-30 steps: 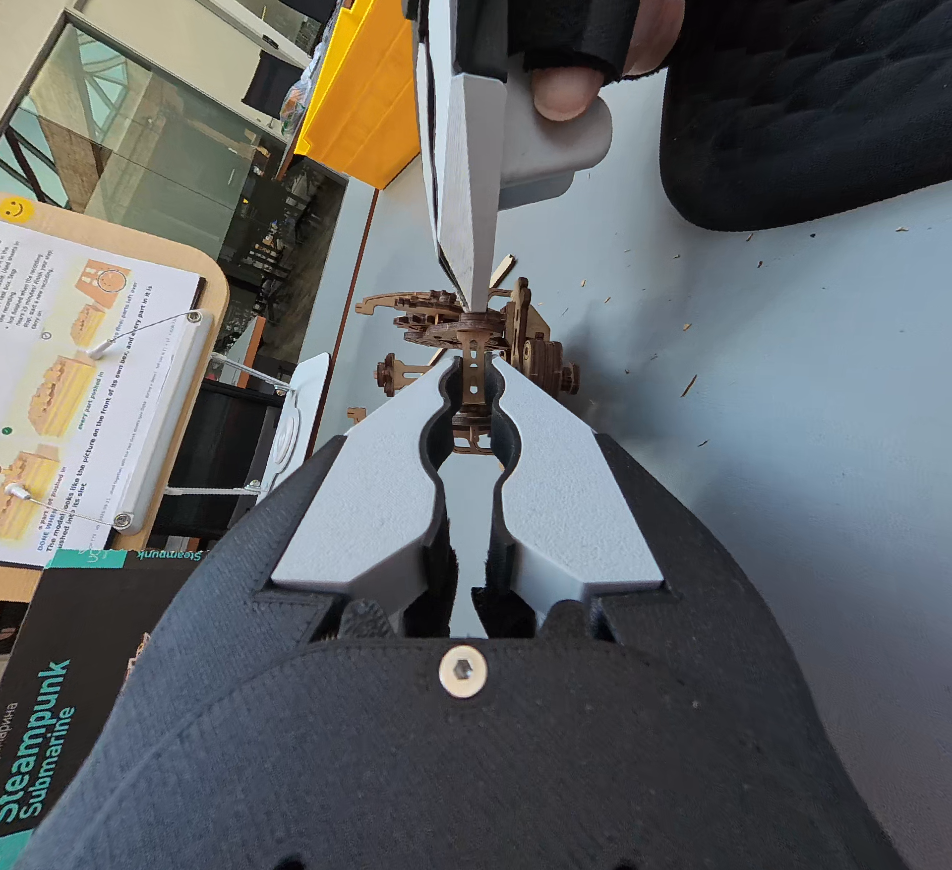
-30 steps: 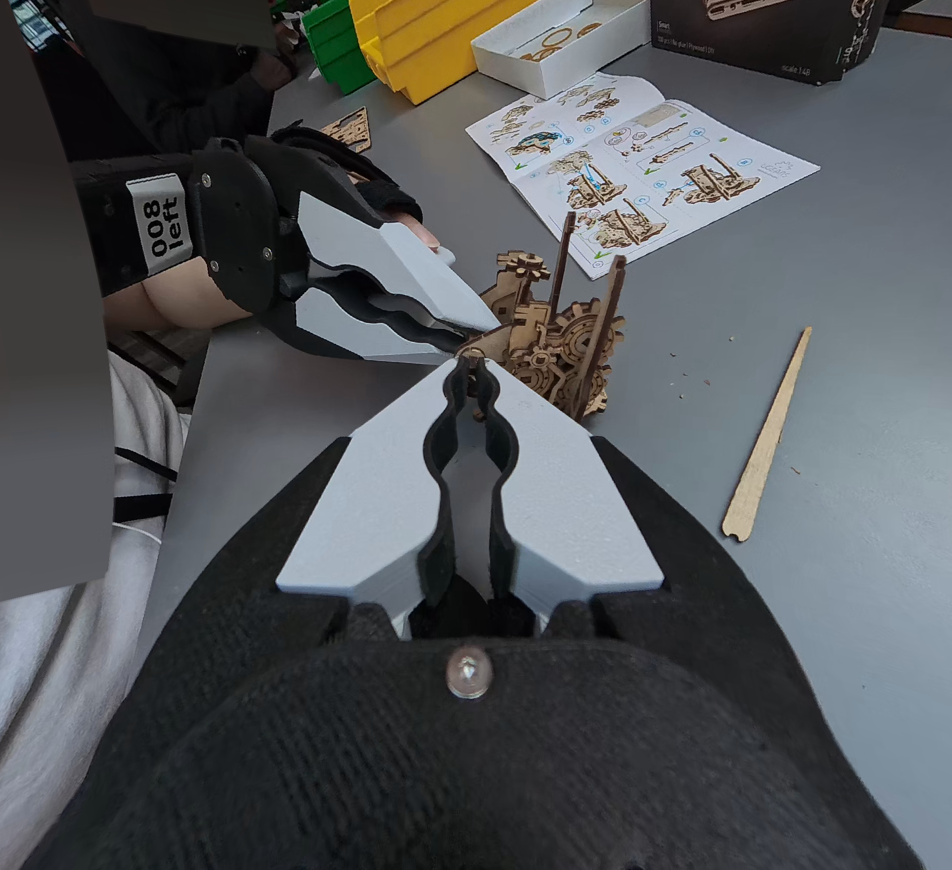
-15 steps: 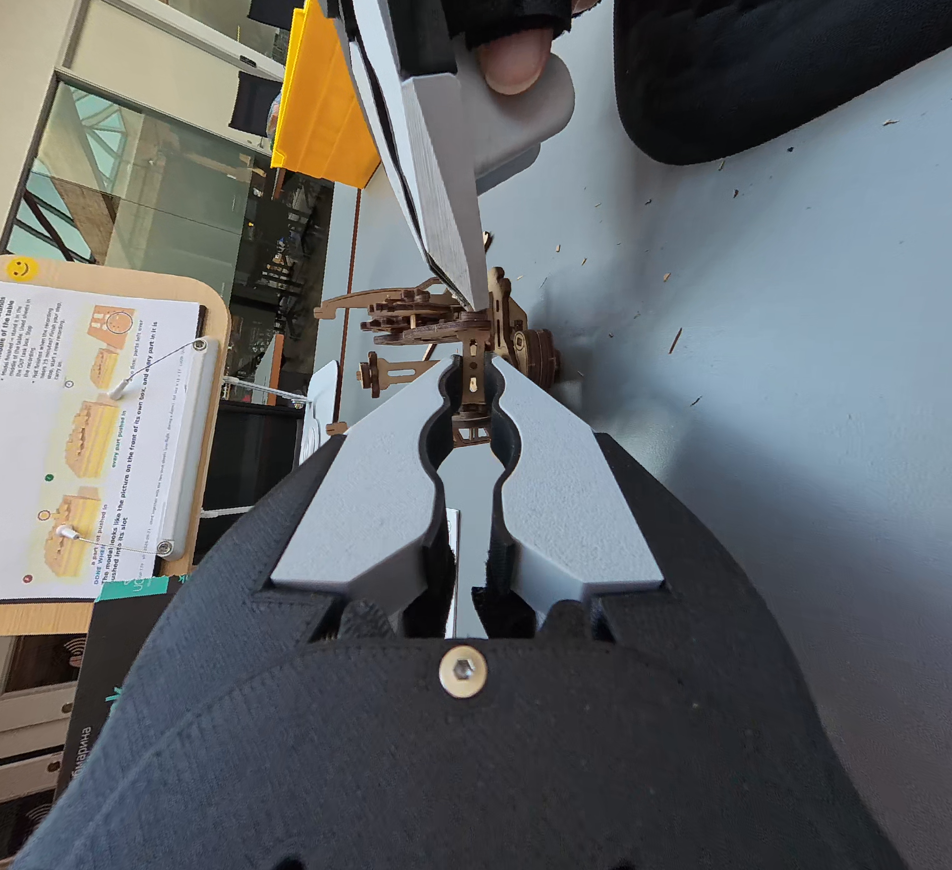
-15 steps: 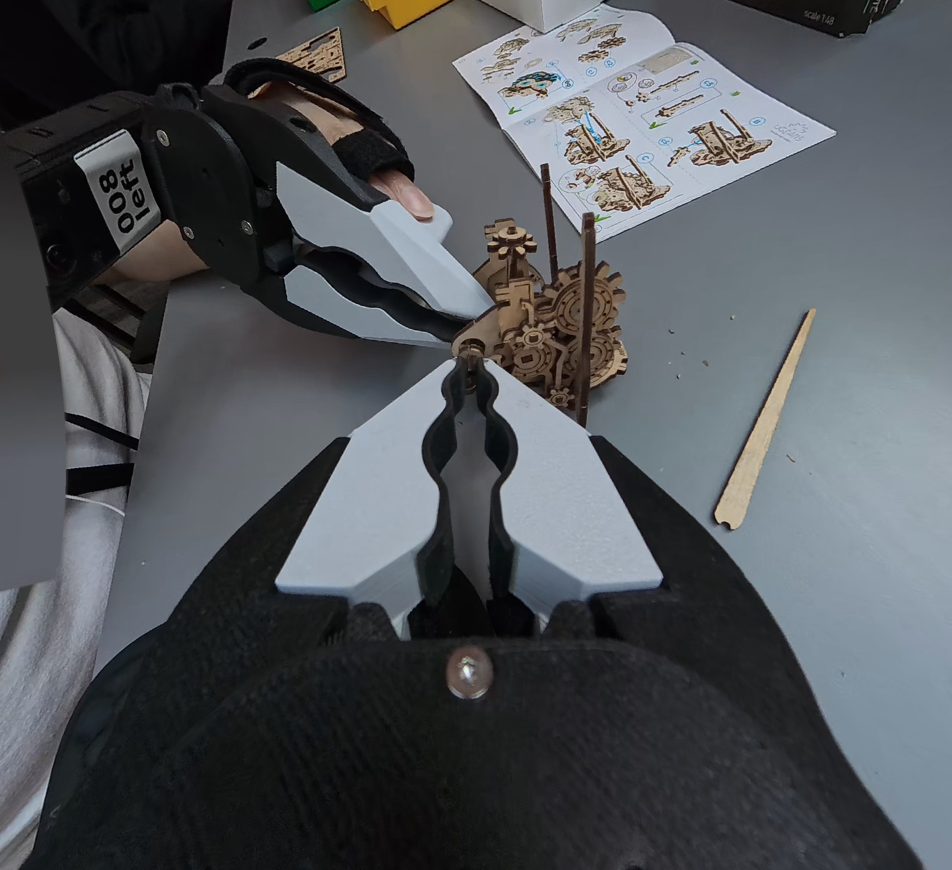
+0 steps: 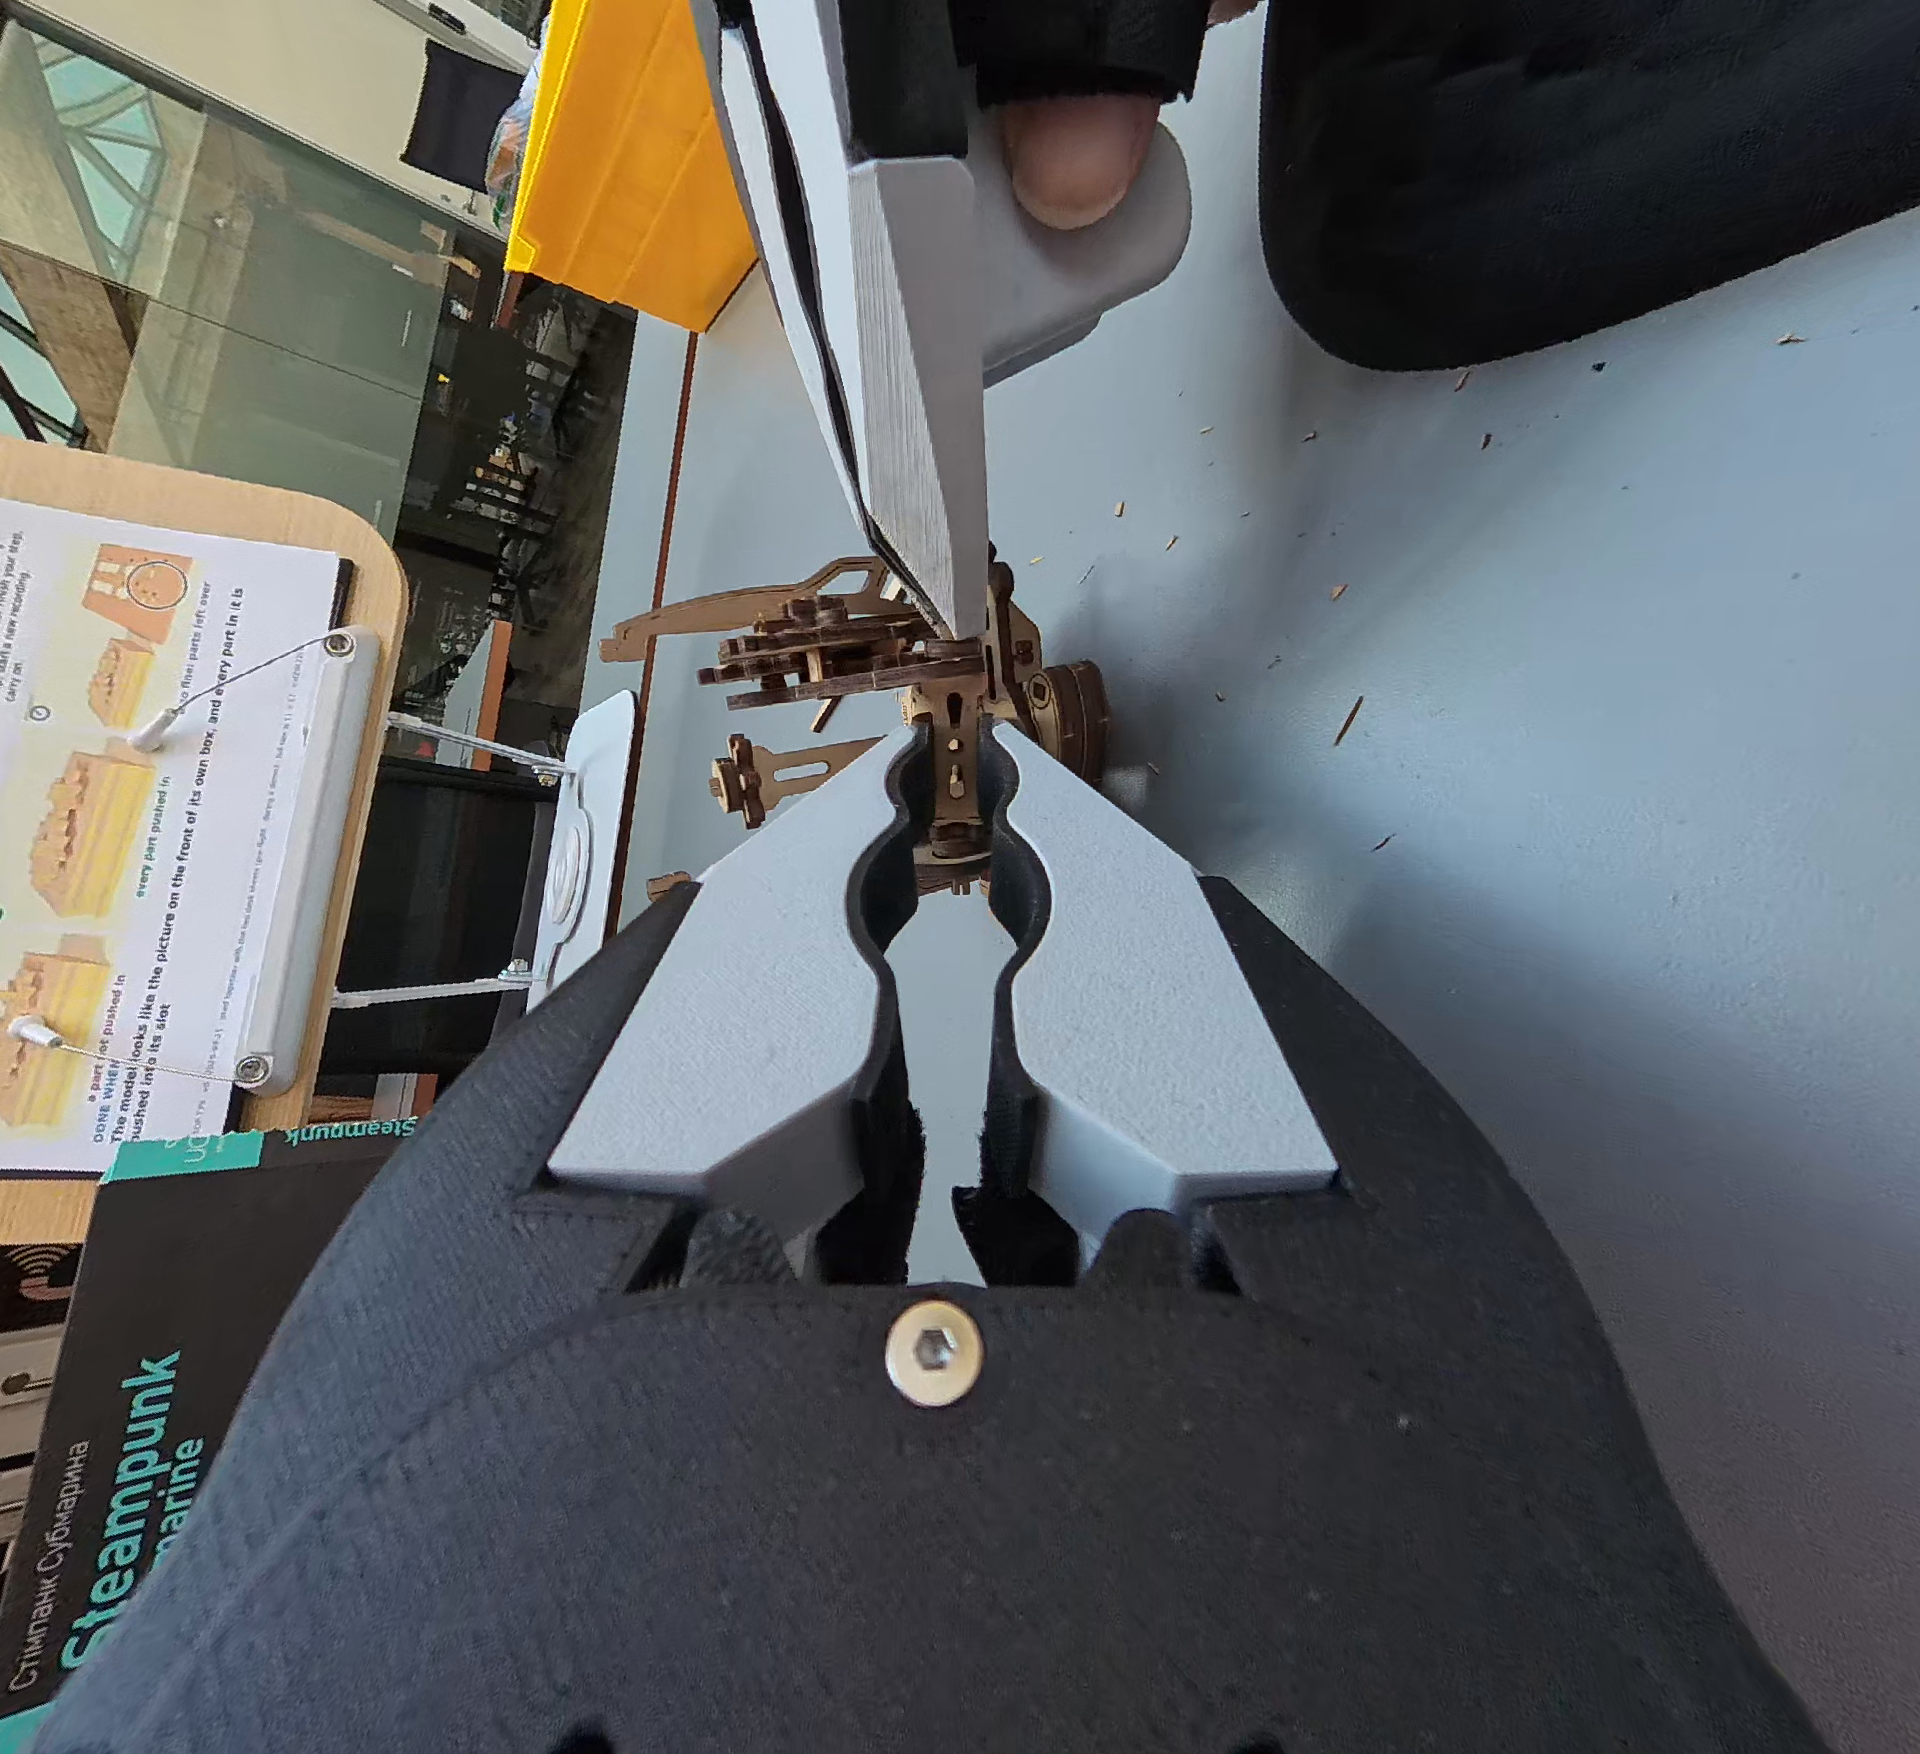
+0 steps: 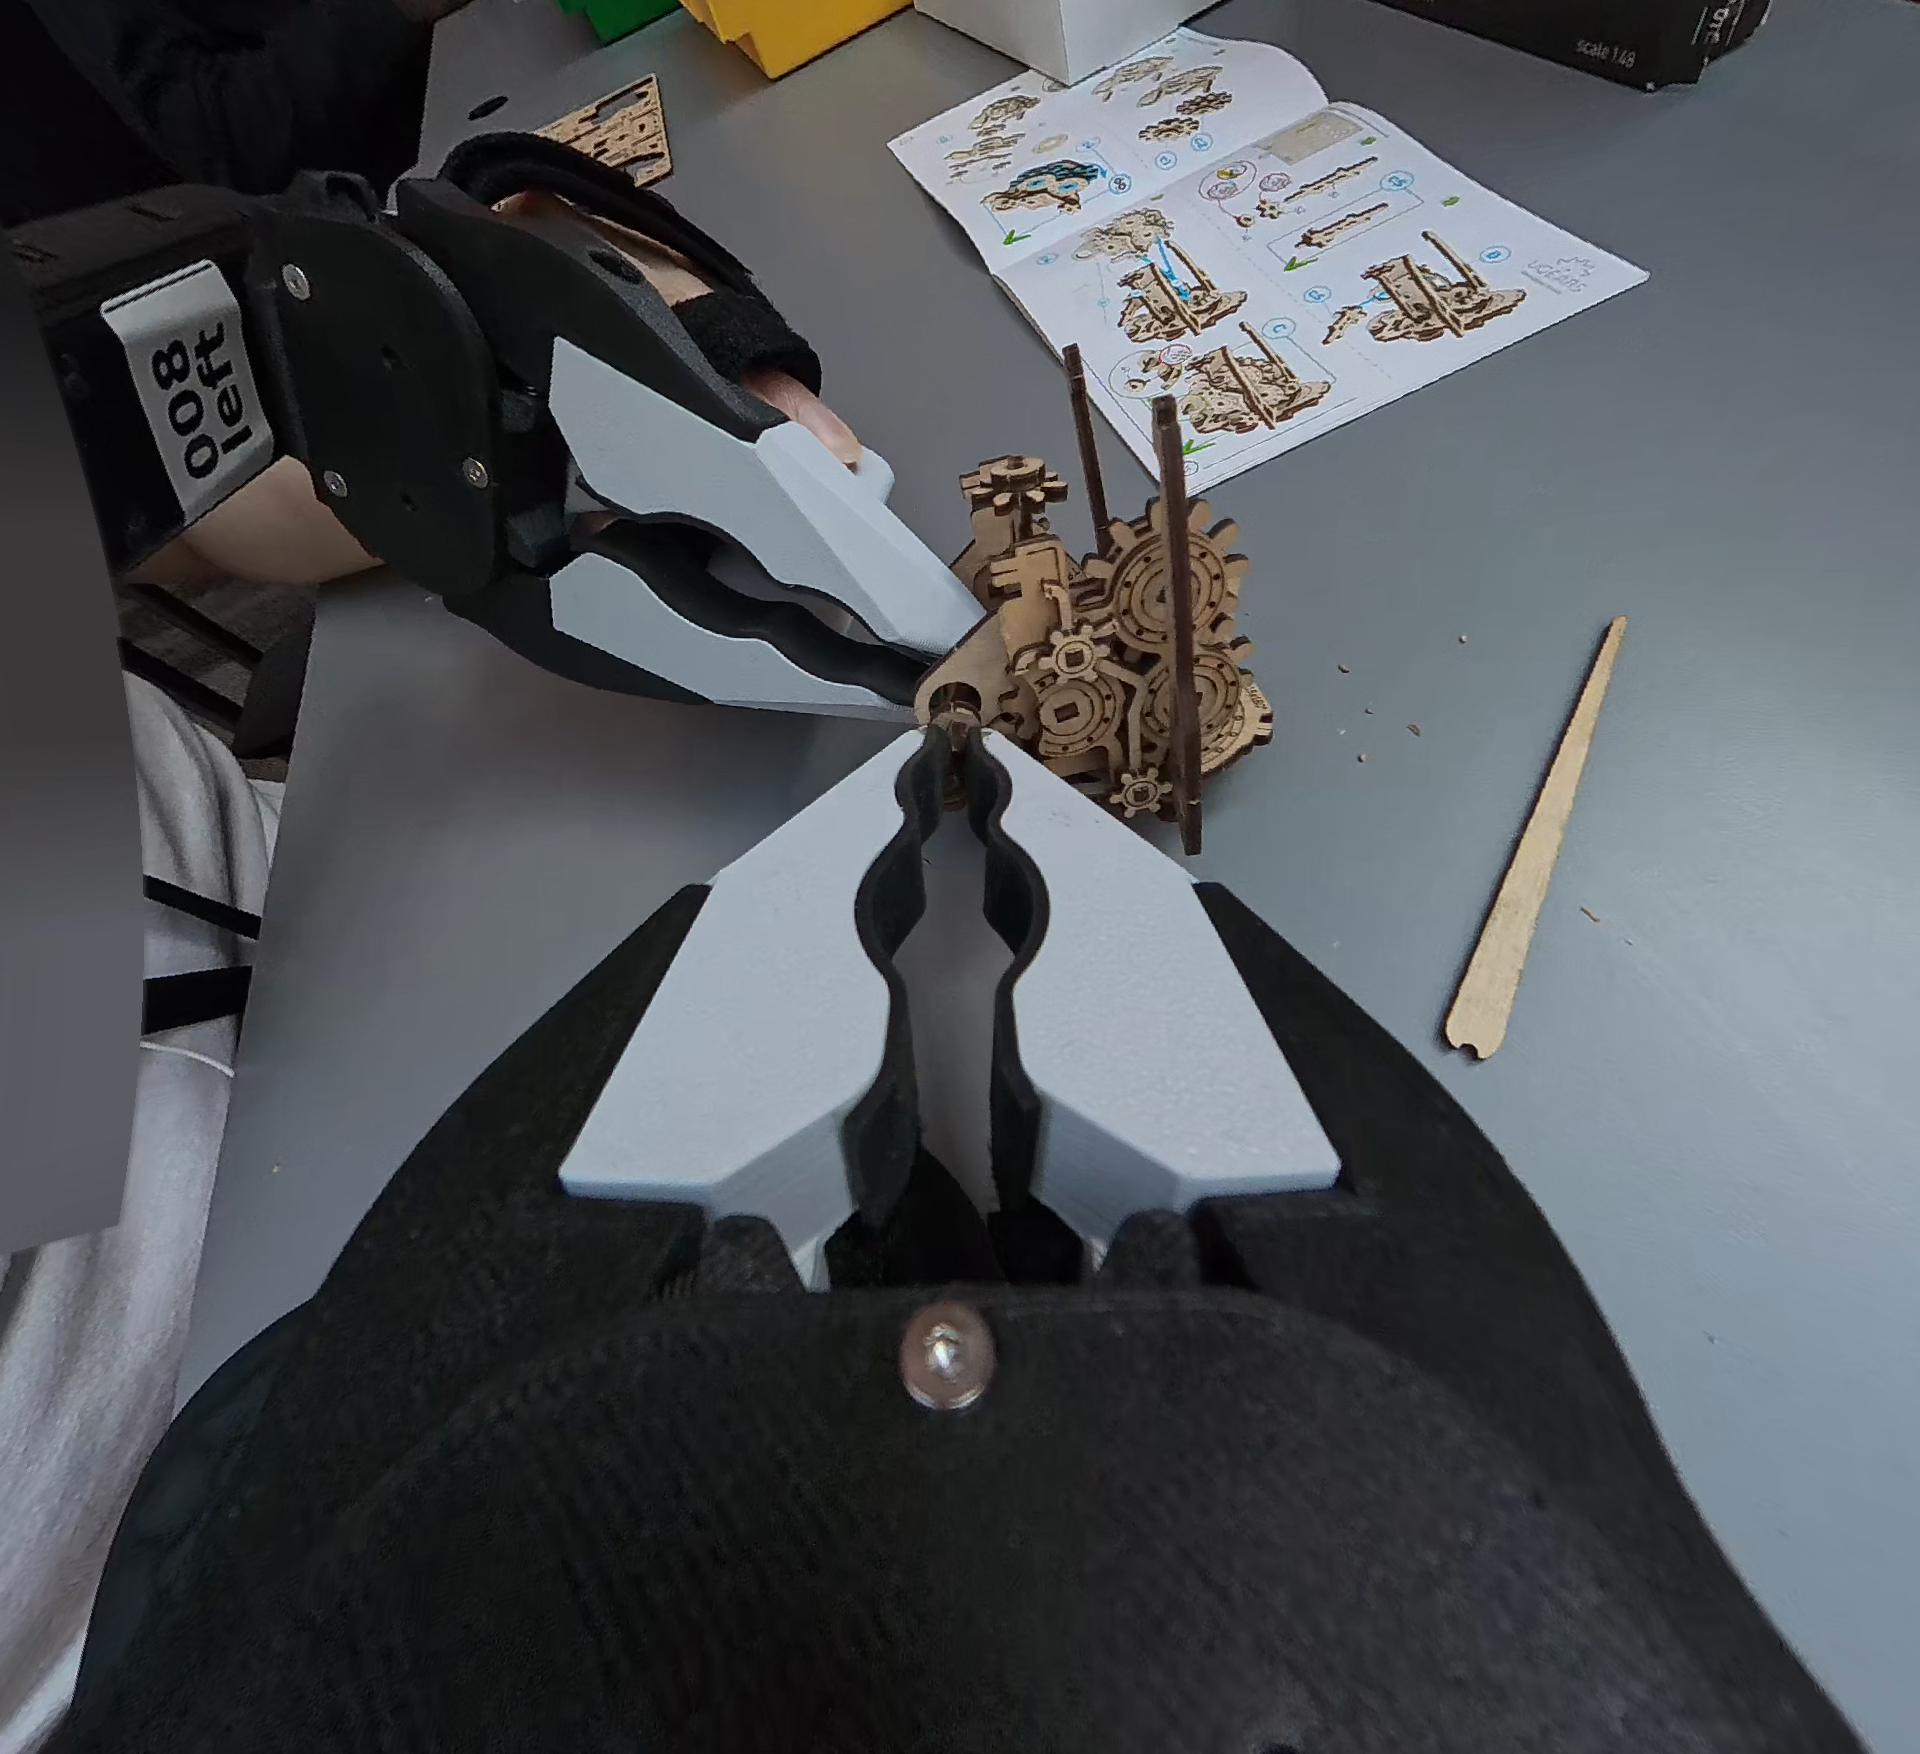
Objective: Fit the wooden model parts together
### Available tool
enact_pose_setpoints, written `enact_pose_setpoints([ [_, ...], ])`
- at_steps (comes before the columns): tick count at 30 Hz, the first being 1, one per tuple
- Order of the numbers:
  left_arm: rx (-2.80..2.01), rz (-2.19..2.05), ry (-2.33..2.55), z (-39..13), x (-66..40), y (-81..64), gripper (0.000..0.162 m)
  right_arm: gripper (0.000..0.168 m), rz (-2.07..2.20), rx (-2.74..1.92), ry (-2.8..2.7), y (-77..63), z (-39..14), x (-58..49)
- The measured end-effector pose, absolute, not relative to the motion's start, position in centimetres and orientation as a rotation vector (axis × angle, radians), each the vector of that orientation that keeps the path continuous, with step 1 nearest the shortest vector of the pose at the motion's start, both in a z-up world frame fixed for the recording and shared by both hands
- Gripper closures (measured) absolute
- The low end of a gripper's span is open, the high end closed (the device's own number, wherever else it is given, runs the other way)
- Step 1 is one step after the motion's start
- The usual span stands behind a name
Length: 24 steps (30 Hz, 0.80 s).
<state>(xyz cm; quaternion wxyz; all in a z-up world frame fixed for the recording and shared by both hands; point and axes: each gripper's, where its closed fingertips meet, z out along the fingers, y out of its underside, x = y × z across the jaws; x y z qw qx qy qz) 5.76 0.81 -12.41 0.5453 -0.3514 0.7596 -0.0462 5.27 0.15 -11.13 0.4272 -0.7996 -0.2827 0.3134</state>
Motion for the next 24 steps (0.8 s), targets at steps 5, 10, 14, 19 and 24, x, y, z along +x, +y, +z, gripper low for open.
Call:
enact_pose_setpoints([
  [5,-0.85,-0.11,1.797,-12.42,5.74,0.84,0.159,0.168,0.762,-1.999,-0.697,0.23,-11.12,5.21],
  [10,-0.864,-0.112,1.793,-12.41,5.71,0.9,0.159,0.168,0.743,-1.998,-0.687,0.36,-11.1,5.16],
  [14,-0.87,-0.11,1.793,-12.41,5.71,0.92,0.159,0.168,0.732,-2.001,-0.681,0.42,-11.12,5.17],
  [19,-0.864,-0.107,1.789,-12.42,5.75,1.03,0.159,0.168,0.717,-2.006,-0.688,0.46,-11.13,5.23],
  [24,-0.82,-0.094,1.78,-12.35,6.05,1.17,0.157,0.159,0.799,-2.011,-0.685,0.29,-10.97,5.5],
])
